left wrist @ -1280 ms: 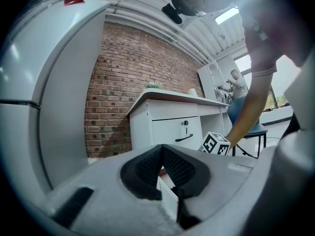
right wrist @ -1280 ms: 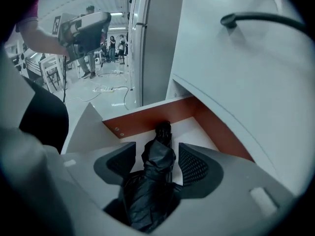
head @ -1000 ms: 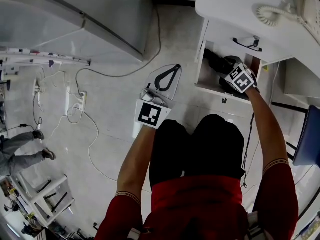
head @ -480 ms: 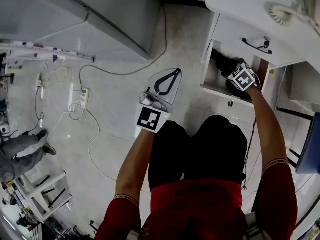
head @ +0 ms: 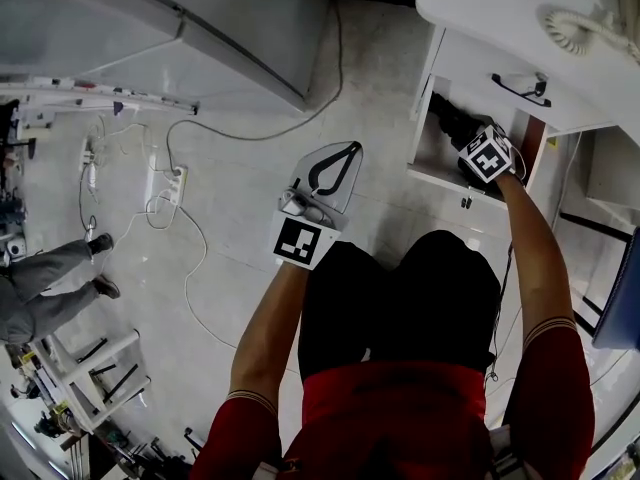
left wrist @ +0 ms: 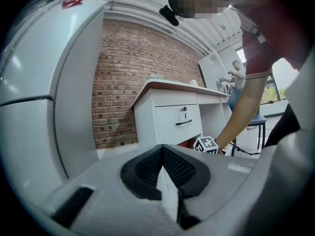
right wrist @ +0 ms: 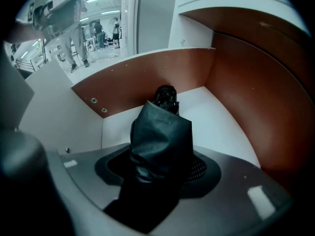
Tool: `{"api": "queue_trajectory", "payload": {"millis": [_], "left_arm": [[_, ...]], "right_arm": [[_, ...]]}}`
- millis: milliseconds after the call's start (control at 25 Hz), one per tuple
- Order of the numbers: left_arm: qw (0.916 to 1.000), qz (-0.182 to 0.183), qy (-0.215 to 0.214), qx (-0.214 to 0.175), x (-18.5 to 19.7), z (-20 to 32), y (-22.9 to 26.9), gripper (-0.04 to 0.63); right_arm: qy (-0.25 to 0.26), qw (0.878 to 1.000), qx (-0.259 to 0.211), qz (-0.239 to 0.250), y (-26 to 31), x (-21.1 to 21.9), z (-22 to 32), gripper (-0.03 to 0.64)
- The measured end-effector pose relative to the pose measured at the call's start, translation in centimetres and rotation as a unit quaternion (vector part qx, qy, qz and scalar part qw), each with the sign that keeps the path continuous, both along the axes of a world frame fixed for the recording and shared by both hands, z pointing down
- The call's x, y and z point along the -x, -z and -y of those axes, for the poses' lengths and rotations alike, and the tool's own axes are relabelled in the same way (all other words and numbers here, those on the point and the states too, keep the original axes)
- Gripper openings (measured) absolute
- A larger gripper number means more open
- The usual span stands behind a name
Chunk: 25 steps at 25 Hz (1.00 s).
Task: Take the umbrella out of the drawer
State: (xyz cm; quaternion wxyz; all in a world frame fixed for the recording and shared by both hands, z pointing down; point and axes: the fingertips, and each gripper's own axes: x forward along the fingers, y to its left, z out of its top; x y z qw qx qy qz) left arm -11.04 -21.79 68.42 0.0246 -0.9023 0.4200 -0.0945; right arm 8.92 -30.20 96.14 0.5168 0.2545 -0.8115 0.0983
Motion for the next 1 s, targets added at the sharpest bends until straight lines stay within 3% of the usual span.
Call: {"api": "queue_trajectory", "payload": {"millis": [640,1000], "left_arm": [[0.999,-0.022,0.012,0.038,-0.4,-0.8,3.2,0.008],[0.9987,-0.019,0.004,0.046,-0.9,-0.9,7.8,0.008]], "right_arm": [[0.009,0.991,-0.11,0.079,9.7,0.6,-1.0,0.256],[0.019,0.983,-0.142,0.118,17.3,1.9,-2.7,0.256]]}}
